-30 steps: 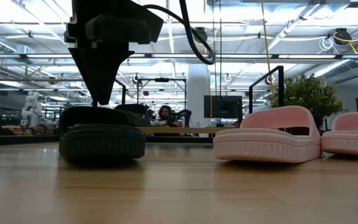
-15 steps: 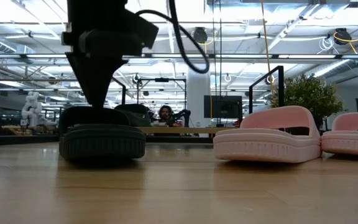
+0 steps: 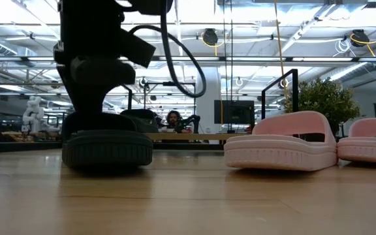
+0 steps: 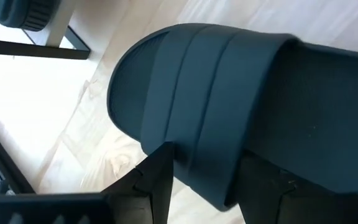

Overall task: Pick and place slides into the shelf
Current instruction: Put the black slipper on the shelf

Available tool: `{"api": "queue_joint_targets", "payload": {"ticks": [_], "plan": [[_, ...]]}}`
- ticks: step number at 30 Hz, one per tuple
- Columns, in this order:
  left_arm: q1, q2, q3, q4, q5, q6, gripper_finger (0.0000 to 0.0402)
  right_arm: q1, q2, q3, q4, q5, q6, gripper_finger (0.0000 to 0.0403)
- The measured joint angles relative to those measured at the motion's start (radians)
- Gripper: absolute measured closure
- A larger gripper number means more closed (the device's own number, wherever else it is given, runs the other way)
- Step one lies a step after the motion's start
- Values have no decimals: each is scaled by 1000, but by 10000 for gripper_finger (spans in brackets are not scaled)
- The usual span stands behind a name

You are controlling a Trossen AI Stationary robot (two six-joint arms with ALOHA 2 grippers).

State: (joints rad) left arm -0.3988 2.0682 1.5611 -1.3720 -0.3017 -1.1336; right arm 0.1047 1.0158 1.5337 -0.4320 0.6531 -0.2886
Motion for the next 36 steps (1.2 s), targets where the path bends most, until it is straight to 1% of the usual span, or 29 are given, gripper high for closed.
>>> {"api": "queue_joint_targets", "payload": {"ticks": [8,10,13,17,19,28,33,36], "plan": [[1,-2,-26,19,-40,-58,251,0,20,0,0,0,0,156],[1,-2,-26,15,-47,-67,261,0,27,0,0,0,0,156],[0,-2,-26,13,-55,-61,300,0,40,0,0,0,0,156],[1,-2,-27,10,-81,-27,376,0,54,0,0,0,0,156],[1,-2,-27,6,-89,-24,392,0,59,0,0,0,0,156],[-3,1,-10,-3,-77,-24,398,0,60,0,0,0,0,156],[-32,1,93,-53,-54,-18,399,0,60,0,1,0,0,156],[-58,1,204,-145,-58,-14,400,0,60,0,1,0,0,156]]}}
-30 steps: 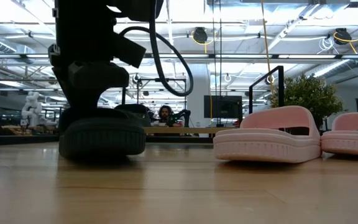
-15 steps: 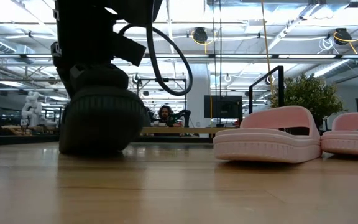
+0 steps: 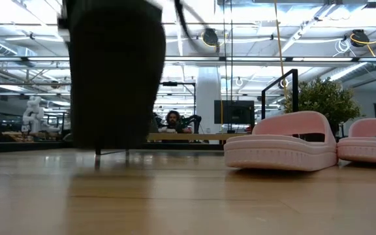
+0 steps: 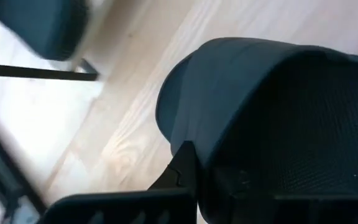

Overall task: Pick and place slides into the shelf
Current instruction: Put the black slipper on the shelf

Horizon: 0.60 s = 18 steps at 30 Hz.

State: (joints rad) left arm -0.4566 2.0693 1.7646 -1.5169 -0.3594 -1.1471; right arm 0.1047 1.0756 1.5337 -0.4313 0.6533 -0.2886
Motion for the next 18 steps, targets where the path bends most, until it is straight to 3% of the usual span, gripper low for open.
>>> {"api": "queue_joint_targets", "payload": {"ticks": [3,10,18], "plan": [[-21,0,119,-62,-13,0,400,0,0,0,0,0,0,156],[-2,-12,400,-60,-151,116,401,0,-1,0,25,0,-6,156],[125,-9,586,-54,-304,407,401,0,-27,0,104,2,-12,156]]}}
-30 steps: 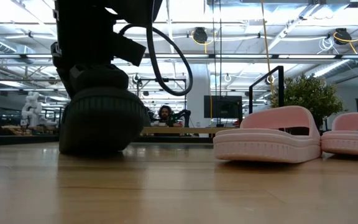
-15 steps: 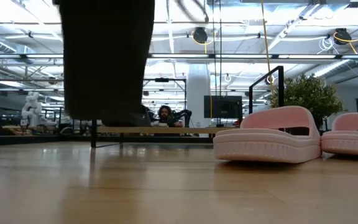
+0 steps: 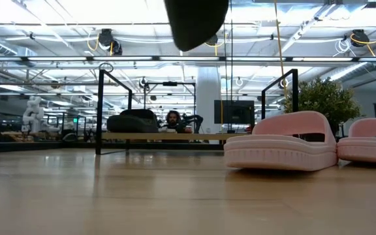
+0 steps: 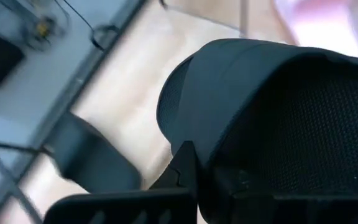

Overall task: Pick and place slides into the shelf
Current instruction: Put the black slipper on the shelf

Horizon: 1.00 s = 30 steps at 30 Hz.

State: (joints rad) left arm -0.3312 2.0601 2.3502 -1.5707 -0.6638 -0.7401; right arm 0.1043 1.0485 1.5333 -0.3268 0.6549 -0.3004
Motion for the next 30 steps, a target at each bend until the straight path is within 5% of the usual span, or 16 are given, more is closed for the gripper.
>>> {"api": "queue_joint_targets", "payload": {"ticks": [14,20,30], "plan": [[320,-33,-3,-1,-183,592,401,0,-67,0,8,58,52,156],[407,-33,-7,32,-198,704,401,0,-66,0,8,57,53,156],[493,-33,-279,289,-151,857,402,0,-65,0,8,84,50,156]]}}
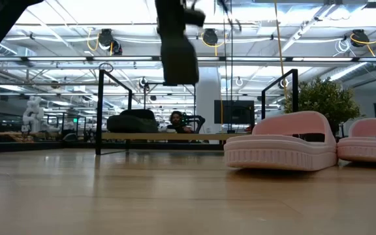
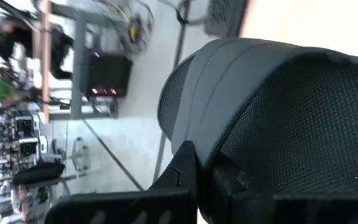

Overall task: Pick and place slides into the shelf
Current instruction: Put the black slipper on the shelf

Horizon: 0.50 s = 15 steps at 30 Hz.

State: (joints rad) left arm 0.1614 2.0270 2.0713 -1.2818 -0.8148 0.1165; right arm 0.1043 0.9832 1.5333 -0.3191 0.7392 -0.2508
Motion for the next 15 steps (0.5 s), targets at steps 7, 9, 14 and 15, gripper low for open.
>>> {"api": "queue_joint_targets", "payload": {"ticks": [7,9,14,15], "plan": [[56,0,-154,219,67,70,402,0,0,0,0,97,0,156],[65,1,-176,282,78,101,402,0,0,0,-2,100,0,156],[77,0,-238,362,74,133,402,0,1,0,-2,101,2,156],[79,1,-248,362,73,127,402,0,1,0,-2,101,2,156]]}}
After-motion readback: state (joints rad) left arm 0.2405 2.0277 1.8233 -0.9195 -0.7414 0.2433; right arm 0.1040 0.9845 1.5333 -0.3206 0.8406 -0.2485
